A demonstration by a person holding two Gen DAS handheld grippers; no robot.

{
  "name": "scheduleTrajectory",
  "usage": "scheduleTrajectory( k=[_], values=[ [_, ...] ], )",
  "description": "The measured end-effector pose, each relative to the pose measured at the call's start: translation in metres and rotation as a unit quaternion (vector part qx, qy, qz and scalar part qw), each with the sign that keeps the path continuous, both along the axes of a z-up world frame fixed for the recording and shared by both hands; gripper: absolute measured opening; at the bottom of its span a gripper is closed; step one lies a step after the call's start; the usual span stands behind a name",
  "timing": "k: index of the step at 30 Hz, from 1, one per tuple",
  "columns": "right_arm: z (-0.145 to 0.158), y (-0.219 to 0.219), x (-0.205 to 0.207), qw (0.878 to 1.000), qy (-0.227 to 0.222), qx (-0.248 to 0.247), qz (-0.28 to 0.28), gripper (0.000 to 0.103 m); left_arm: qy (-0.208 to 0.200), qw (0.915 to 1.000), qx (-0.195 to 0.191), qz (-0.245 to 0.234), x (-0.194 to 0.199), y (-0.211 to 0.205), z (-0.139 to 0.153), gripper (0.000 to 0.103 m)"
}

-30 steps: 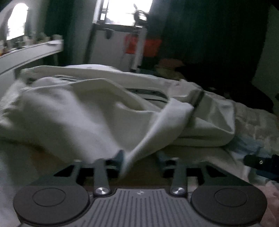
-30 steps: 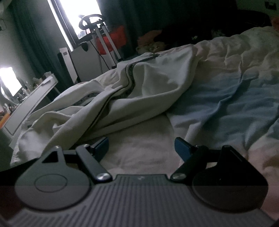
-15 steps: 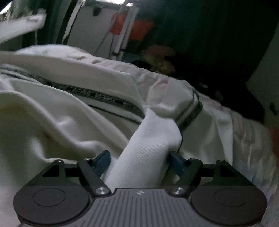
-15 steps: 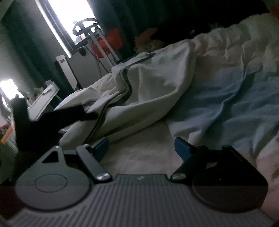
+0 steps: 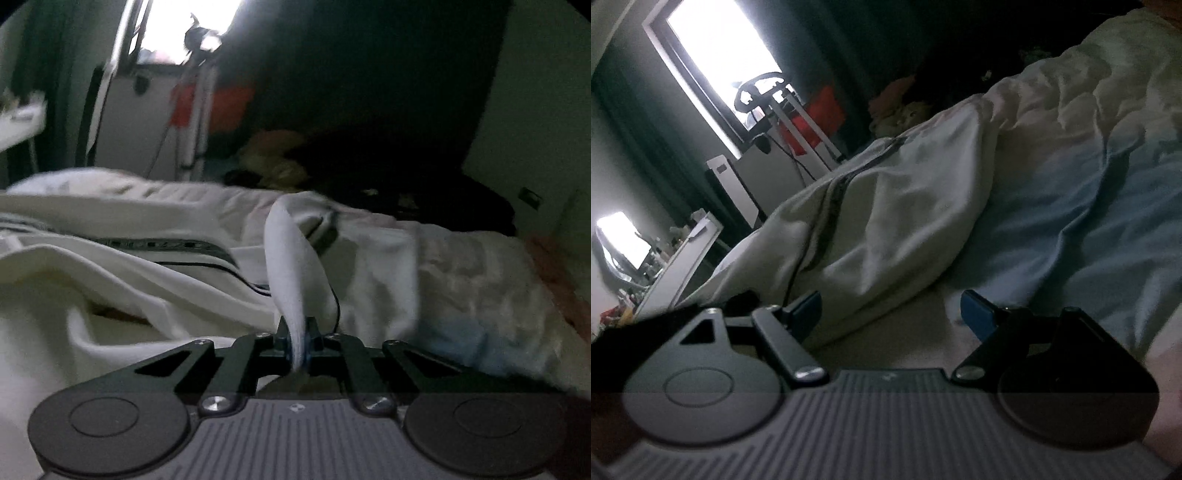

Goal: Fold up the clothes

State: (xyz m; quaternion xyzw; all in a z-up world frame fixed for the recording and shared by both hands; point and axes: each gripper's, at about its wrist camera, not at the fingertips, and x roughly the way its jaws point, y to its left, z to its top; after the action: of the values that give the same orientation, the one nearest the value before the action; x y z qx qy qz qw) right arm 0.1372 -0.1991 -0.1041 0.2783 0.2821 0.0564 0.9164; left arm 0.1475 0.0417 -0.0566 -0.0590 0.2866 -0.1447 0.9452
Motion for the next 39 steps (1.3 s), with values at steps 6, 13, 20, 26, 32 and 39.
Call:
scheduleTrajectory(
  k=[6, 13, 20, 26, 32, 39],
  values=[
    [0.007, 0.000, -0.009, 1.000, -0.008, -0.016, 0.003, 0.084, 0.016, 0.9979, 0.037, -0.051, -0.063, -0.015, -0.031, 0.006],
    [0.015, 0.000, -0.020, 0.999, -0.018, -0.034, 0.008, 0.084, 0.055, 0.9981, -0.004, -0.026, -0.069, 0.001, -0.055, 0.006],
    [0.008, 0.022, -0.003, 0.996, -0.037, -0.043, 0.062, 0.084, 0.060, 0.9978, -0.022, -0.017, -0.070, 0.003, -0.058, 0.007],
    [0.006, 0.065, 0.018, 0.984, -0.050, -0.105, 0.136, 0.084, 0.056, 0.9981, -0.019, -0.018, -0.070, 0.000, -0.062, 0.007],
    [-0.010, 0.075, 0.030, 0.978, -0.005, -0.150, 0.146, 0.084, 0.055, 0.9981, -0.023, -0.017, -0.068, 0.000, -0.065, 0.007],
    [-0.009, 0.057, 0.029, 0.980, 0.019, -0.169, 0.104, 0.083, 0.055, 0.9982, -0.014, -0.021, -0.067, -0.002, -0.067, 0.007]
  ],
)
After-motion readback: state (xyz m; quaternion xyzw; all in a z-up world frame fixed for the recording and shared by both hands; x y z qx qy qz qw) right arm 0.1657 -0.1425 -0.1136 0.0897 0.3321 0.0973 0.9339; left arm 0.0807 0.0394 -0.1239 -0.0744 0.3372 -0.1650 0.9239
